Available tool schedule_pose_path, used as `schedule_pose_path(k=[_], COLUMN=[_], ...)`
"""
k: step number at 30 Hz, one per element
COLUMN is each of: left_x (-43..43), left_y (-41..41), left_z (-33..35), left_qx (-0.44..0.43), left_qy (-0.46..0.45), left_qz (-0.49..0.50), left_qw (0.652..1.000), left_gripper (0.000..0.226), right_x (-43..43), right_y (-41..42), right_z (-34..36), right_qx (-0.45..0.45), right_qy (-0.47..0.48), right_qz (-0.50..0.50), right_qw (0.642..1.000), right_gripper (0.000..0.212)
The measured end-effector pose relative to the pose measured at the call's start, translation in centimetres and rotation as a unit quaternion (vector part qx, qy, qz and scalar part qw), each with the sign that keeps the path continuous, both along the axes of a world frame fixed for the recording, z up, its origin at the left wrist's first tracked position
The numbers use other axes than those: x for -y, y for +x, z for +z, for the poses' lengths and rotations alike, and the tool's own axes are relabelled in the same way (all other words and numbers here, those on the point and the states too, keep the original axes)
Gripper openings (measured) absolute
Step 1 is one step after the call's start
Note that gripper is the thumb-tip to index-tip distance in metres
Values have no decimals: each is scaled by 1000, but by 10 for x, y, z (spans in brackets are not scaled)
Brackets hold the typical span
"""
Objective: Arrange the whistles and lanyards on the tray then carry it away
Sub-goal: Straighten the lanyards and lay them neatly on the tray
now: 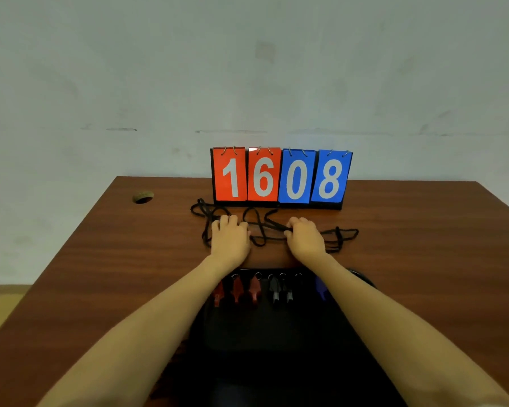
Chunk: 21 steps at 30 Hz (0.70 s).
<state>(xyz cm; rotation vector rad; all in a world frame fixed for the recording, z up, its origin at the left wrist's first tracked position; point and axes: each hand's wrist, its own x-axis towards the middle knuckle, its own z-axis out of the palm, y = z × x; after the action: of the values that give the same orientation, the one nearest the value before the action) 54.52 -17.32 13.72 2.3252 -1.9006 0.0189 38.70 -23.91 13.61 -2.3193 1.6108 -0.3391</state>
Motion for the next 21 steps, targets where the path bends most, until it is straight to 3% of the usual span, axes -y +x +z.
schedule_pose_path(k=[2, 3, 5, 7, 8, 10, 12, 15, 16, 18, 21], left_x=[0, 0, 3, 4, 3, 0, -7, -15, -18, -25, -33], left_y=[-17, -26, -42, -55, -58, -61, -58, -50, -49, -49, -49], left_z=[16, 25, 39, 50, 53, 55, 56, 62, 66, 75, 90], left_qx=[-156, -259, -458, -616, -659, -692, -672, -496, -441, -390, -361], left_qy=[-11, -7, -3, -5, -8, -23, -34, -30, -25, -21, -31], left_qz=[13, 26, 75, 138, 155, 154, 126, 13, -26, -84, -147], left_qw=[988, 966, 886, 776, 736, 705, 729, 867, 897, 917, 920], left_gripper=[40, 43, 45, 33, 24, 10, 17, 27, 28, 30, 31], right_x=[-8, -13, -25, -36, -40, -45, -45, -45, -44, -44, -44], right_y=[-5, -8, -13, -23, -28, -39, -48, -50, -47, -38, -22], right_z=[12, 18, 28, 34, 33, 31, 30, 39, 44, 55, 67], right_qx=[26, 37, 64, 58, 40, 21, 53, 131, 142, 140, 147], right_qy=[-57, -83, -104, -91, -78, -47, -14, 17, 18, 23, 39], right_qz=[3, 13, 51, 114, 142, 164, 146, 73, 69, 100, 141], right_qw=[998, 996, 991, 988, 986, 985, 988, 989, 987, 985, 978], right_gripper=[28, 28, 28, 28, 27, 24, 26, 41, 51, 62, 46])
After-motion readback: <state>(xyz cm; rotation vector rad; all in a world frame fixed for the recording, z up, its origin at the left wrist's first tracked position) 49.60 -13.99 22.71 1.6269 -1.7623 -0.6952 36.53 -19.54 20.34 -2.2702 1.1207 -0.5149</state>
